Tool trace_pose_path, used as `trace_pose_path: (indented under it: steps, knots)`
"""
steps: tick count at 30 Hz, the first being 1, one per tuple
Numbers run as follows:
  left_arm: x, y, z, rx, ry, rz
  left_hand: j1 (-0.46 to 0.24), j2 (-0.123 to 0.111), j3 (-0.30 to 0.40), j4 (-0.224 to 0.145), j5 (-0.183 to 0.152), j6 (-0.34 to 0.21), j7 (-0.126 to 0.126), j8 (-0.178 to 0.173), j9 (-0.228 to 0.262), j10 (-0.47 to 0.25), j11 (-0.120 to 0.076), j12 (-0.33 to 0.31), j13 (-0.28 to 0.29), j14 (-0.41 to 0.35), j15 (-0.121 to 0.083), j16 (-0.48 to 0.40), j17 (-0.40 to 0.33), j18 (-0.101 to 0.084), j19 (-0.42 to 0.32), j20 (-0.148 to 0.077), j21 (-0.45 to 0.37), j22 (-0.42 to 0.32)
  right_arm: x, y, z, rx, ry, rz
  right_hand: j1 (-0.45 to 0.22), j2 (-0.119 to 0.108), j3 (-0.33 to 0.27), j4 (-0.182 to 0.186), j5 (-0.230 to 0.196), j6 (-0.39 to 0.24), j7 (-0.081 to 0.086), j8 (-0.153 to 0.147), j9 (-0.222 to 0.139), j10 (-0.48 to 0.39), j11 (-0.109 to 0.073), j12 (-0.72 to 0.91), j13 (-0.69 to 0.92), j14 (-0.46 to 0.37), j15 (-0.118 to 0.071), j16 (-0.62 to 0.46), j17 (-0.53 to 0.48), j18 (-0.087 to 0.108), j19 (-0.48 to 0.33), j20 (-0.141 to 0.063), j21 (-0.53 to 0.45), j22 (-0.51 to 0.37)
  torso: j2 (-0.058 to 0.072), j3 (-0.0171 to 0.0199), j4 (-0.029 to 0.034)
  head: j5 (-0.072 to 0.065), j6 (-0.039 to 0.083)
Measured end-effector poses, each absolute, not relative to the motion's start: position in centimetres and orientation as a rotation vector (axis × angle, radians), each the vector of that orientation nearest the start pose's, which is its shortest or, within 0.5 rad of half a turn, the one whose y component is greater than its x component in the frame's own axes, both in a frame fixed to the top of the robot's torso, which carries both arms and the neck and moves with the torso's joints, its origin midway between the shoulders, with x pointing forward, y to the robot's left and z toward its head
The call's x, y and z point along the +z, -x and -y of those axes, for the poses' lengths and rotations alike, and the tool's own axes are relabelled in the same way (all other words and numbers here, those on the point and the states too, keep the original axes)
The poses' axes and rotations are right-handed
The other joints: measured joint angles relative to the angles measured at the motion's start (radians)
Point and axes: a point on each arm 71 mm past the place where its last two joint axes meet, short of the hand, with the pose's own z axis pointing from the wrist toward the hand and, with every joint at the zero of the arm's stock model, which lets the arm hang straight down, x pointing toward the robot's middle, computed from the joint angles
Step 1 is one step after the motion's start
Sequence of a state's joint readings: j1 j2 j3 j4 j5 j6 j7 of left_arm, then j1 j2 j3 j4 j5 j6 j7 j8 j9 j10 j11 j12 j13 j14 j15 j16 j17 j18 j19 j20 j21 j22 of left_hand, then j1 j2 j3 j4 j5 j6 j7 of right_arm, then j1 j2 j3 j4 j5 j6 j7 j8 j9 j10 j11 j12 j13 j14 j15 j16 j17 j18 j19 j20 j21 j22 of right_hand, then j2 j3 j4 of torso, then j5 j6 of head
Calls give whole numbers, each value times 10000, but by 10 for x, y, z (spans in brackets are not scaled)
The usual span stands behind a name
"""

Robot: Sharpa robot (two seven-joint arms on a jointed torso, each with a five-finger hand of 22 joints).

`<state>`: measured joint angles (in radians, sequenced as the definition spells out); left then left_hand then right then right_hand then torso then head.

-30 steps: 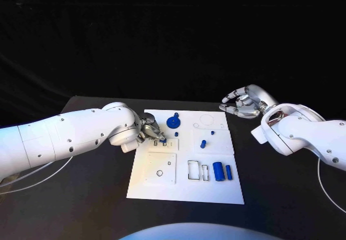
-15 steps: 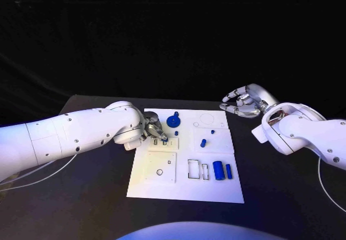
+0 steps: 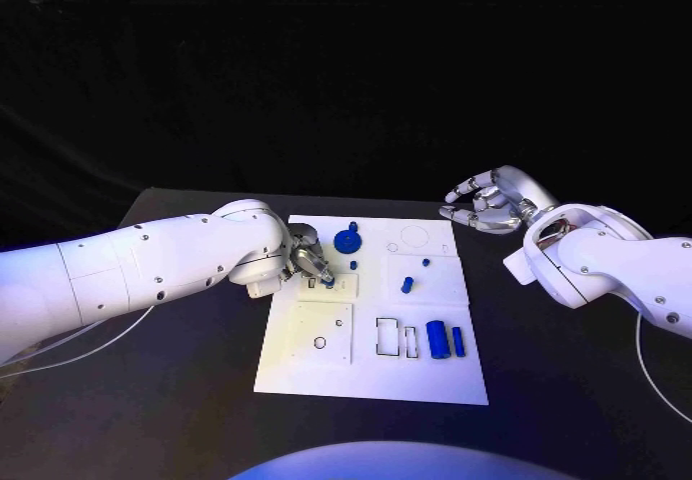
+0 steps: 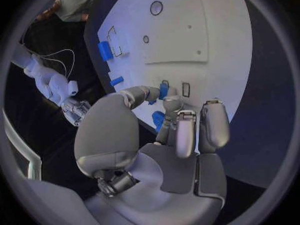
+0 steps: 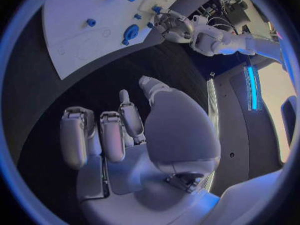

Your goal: Assemble the parts on the task board

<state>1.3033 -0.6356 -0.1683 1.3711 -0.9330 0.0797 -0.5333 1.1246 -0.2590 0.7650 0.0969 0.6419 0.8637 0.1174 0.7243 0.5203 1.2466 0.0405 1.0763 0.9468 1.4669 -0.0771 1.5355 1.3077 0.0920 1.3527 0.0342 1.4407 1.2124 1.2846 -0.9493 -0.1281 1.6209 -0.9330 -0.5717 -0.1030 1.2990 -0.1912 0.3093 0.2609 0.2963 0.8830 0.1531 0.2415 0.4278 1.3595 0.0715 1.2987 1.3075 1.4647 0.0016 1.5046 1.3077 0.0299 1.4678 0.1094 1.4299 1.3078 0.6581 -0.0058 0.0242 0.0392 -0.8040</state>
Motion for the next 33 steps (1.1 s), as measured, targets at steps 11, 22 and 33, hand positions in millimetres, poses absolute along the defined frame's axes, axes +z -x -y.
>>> trace_pose_path:
  steps: [11, 22, 33]
  knots:
    - [-230, -502, -159, -4252, 2064, -23716, -50, 51, 0, 0, -33, 1, -3, 46, 0, 55, 20, 108, 107, -4, -4, 0, -1, 0, 0, 0, 0, 1, -165, -476, 242, 7757, -4392, -15826, 0, 0, 0, 0, 0, 0, 0, 19, -1, 0, 0, 0, -1, 0, 0, 0, -1, 1, 0, 0, 0, -2, -1, -5, -1, 9, -12]
    - [-230, -502, -158, -4201, 1958, -23822, -142, 143, 0, 0, -77, 19, -21, 44, 0, 102, 41, 185, 206, -15, -15, 39, -2, 0, -1, 0, 0, 8, -165, -476, 242, 7753, -4394, -15823, 1, 0, 0, -1, 0, 0, 0, 19, 7, 0, 0, 0, -1, 0, 0, 0, -2, 0, 0, 0, 0, -3, -5, -1, -4, 14, -14]
    - [-230, -502, -157, -4162, 1809, -23969, -454, 455, -1, 0, -117, 22, -27, 111, 1, 161, 96, 407, 478, 21, -49, 129, -3, 1, 36, -36, 0, 63, -165, -476, 242, 7750, -4396, -15820, 1, 1, 0, -1, 0, 0, 0, 19, 6, 0, 0, 0, -1, 0, 0, 0, -2, 1, 0, 0, 0, -4, -5, 0, -3, 13, -39]
